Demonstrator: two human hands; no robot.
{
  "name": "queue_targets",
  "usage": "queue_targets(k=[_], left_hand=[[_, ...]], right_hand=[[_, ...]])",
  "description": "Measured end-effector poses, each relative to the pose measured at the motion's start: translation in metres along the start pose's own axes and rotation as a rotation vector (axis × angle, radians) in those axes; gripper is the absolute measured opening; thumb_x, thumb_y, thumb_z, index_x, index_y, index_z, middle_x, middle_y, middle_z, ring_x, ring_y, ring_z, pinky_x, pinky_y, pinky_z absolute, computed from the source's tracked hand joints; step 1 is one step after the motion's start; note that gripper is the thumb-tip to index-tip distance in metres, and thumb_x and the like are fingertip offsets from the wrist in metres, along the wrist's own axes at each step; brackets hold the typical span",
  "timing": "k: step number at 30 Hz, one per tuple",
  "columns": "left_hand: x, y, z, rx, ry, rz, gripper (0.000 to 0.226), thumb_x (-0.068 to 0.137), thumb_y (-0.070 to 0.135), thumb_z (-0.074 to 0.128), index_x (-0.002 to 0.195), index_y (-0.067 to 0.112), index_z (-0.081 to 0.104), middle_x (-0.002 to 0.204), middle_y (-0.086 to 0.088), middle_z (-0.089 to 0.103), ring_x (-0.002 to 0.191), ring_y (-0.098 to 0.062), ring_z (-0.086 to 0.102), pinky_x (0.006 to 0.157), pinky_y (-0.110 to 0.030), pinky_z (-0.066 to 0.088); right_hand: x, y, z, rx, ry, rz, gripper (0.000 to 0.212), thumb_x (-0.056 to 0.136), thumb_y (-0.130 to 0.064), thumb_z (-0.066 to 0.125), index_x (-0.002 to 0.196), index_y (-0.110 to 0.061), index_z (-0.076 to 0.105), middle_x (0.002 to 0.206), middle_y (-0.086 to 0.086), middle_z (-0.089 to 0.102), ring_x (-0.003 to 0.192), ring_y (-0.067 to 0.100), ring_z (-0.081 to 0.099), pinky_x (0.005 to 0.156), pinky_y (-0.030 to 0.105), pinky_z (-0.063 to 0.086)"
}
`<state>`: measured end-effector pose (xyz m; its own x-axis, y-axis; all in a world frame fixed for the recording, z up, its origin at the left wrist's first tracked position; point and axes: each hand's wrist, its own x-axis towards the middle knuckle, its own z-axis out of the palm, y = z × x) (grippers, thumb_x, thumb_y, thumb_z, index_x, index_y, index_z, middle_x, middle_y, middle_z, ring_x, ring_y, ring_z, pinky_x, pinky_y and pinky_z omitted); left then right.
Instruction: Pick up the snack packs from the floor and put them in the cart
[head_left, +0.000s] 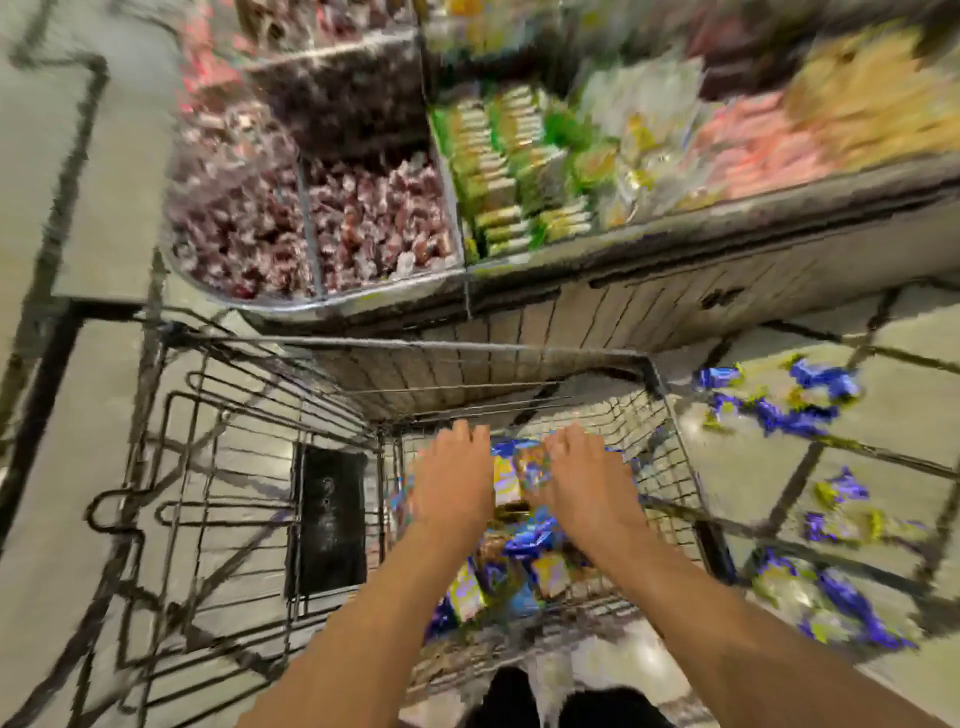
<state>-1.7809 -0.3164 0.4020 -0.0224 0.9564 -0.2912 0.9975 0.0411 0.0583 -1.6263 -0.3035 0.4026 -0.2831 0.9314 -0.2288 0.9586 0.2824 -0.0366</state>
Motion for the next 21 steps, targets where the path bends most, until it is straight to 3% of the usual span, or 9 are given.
queue_targets(k=[3,8,12,18,21], left_hand=[[0.004,0.071,-0.031,0.042,0.046,0.141,0.039,0.089,0.023,0.056,0.125,0.018,0.042,0.126,-0.006,0.047,0.118,-0.028,0.048,0.090,-0.040,0.044],[-0.009,0.214,-0.054,0.084,0.106,0.356,0.043,0.087,0.020,0.055,0.128,0.017,0.041,0.129,-0.006,0.046,0.119,-0.029,0.045,0.090,-0.039,0.041],[-0.035,0.351,-0.054,0.067,0.128,0.487,0.039,0.081,0.019,0.060,0.119,0.016,0.050,0.118,-0.008,0.052,0.111,-0.033,0.052,0.083,-0.043,0.044],[-0.091,0.539,-0.032,0.069,0.095,0.570,0.050,0.083,0.021,0.052,0.132,0.020,0.042,0.133,-0.005,0.047,0.124,-0.028,0.043,0.096,-0.038,0.039],[-0.112,0.613,-0.026,0.050,0.077,0.631,0.051,0.084,0.019,0.053,0.134,0.018,0.042,0.133,-0.006,0.048,0.125,-0.028,0.044,0.099,-0.037,0.037]], right_hand=[[-0.028,0.069,-0.031,-0.031,0.059,0.139,0.035,0.073,-0.017,0.069,0.106,-0.017,0.057,0.098,0.006,0.056,0.089,0.028,0.059,0.066,0.040,0.049],[-0.099,0.185,-0.057,0.036,0.114,0.313,0.038,0.074,-0.022,0.070,0.110,-0.020,0.056,0.108,0.005,0.056,0.101,0.028,0.055,0.076,0.041,0.046],[-0.167,0.300,-0.058,0.053,0.177,0.478,0.043,0.062,-0.018,0.076,0.103,-0.017,0.065,0.099,0.008,0.064,0.087,0.029,0.061,0.067,0.039,0.049],[-0.289,0.461,-0.048,0.108,0.245,0.637,0.048,0.078,-0.026,0.069,0.124,-0.019,0.056,0.120,0.006,0.057,0.110,0.027,0.054,0.089,0.040,0.045],[-0.338,0.524,-0.038,0.142,0.237,0.725,0.047,0.080,-0.028,0.067,0.125,-0.021,0.053,0.120,0.005,0.053,0.110,0.026,0.051,0.089,0.039,0.042]])
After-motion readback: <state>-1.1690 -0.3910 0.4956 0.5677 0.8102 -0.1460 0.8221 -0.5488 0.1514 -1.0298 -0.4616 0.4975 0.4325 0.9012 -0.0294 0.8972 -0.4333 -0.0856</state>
